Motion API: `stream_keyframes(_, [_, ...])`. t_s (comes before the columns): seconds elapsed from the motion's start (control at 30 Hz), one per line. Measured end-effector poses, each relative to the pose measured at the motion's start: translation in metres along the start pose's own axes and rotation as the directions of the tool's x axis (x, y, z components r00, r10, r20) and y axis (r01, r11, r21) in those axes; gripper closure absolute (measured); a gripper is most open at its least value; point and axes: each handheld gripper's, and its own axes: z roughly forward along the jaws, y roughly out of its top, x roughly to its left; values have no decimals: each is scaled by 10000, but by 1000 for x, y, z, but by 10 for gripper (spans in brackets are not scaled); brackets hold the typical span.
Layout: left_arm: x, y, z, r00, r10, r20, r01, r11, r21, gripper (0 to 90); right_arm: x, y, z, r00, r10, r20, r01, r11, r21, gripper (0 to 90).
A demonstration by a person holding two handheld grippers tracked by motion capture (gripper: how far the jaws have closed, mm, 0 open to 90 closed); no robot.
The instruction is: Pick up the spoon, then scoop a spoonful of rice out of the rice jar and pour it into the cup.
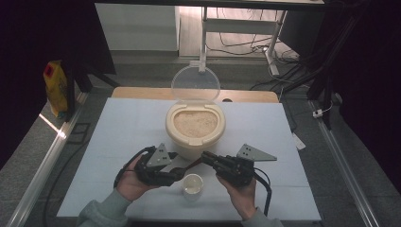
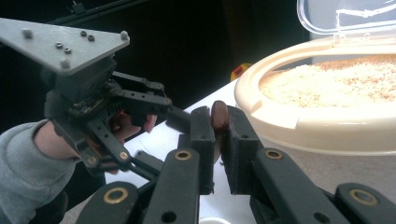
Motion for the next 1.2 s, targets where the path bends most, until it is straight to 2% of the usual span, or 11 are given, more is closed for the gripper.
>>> stream_keyframes(0.2, [10,-24,-14,9967,-712,-388,695,9966,-448,314,-2,2,-6,10000,-69,-19,69,9999,-109,836])
stream_keyframes(0.23, [13,-34,-19,9941,-950,-524,918,9939,-603,296,-3,3,-9,9999,-94,-57,93,9998,-184,836])
stream_keyframes(0.27, [13,-34,-19,9941,-950,-524,918,9939,-603,289,-3,3,-9,9999,-94,-57,93,9998,-184,836])
stream_keyframes(0.43, [25,-61,-26,9803,-1827,-752,1769,9812,-772,258,-4,8,-17,9999,-144,-67,141,9989,-447,836])
stream_keyframes(0.53, [30,-75,-27,9720,-2158,-927,2100,9753,-685,253,-2,13,-23,9997,-241,-100,234,9977,-636,836])
stream_keyframes(0.63, [33,-84,-27,9680,-2289,-1031,2234,9728,-614,253,-1,16,-26,9996,-282,-95,274,9967,-766,836])
stream_keyframes(0.8, [35,-92,-26,9629,-2443,-1147,2394,9693,-554,244,1,25,-37,9992,-361,-161,340,9925,-1176,837])
stream_keyframes(0.97, [36,-92,-24,9627,-2429,-1192,2382,9698,-520,238,2,33,-45,9988,-453,-166,422,9869,-1555,836])
stream_keyframes(1.1, [37,-93,-23,9635,-2404,-1175,2368,9706,-441,236,-1,40,-51,9994,-310,-141,278,9818,-1879,836])
stream_keyframes(1.2, [37,-94,-23,9639,-2404,-1145,2374,9706,-396,236,-4,45,-55,9993,-377,-10,366,9773,-2088,836])
